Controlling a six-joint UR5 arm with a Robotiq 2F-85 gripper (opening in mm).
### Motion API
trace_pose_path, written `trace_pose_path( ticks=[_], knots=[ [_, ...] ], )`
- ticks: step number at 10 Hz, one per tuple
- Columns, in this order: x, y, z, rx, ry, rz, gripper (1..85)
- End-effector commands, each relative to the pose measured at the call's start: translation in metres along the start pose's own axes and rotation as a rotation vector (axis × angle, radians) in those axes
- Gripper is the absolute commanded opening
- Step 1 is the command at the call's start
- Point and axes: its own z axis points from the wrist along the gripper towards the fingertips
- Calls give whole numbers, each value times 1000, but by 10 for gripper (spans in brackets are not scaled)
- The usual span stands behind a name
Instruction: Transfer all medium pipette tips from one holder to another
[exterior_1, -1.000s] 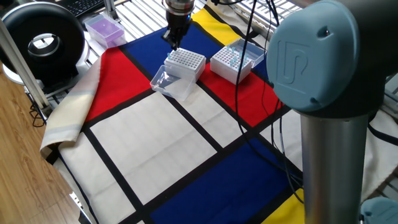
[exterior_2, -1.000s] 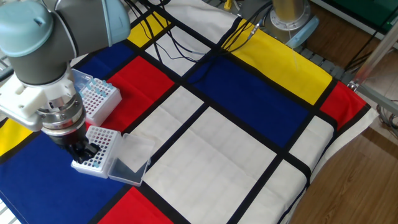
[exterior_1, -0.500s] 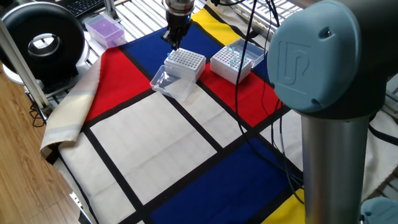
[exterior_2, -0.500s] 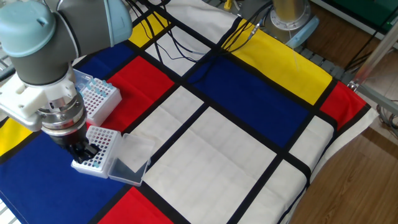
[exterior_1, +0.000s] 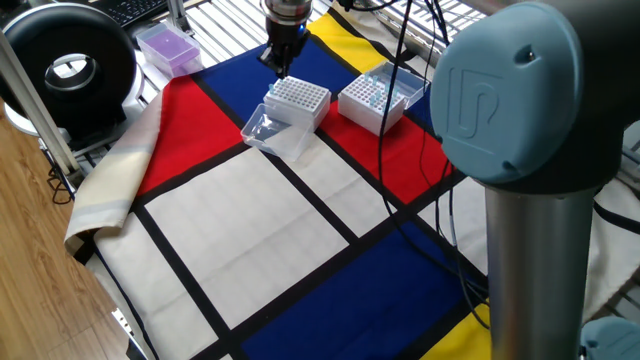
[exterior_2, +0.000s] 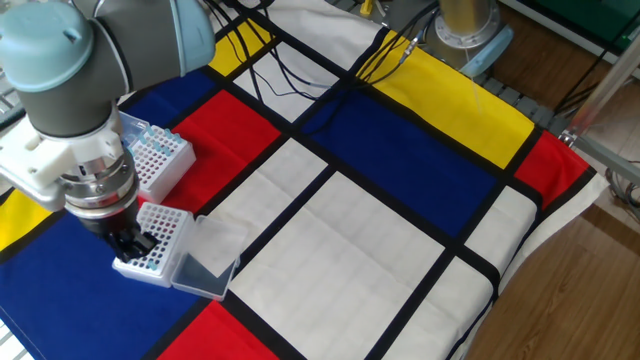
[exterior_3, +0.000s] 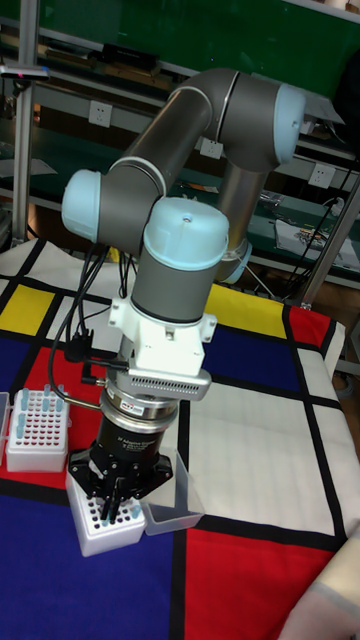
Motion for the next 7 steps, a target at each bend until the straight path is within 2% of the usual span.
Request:
trace_pose_path(
  ticks=[1,3,7],
  knots=[
    [-1,-1,-10,17,5,37,17],
    [5,-4,-23,31,32,50,17],
    [13,-12,-49,17,49,80,17]
  ],
)
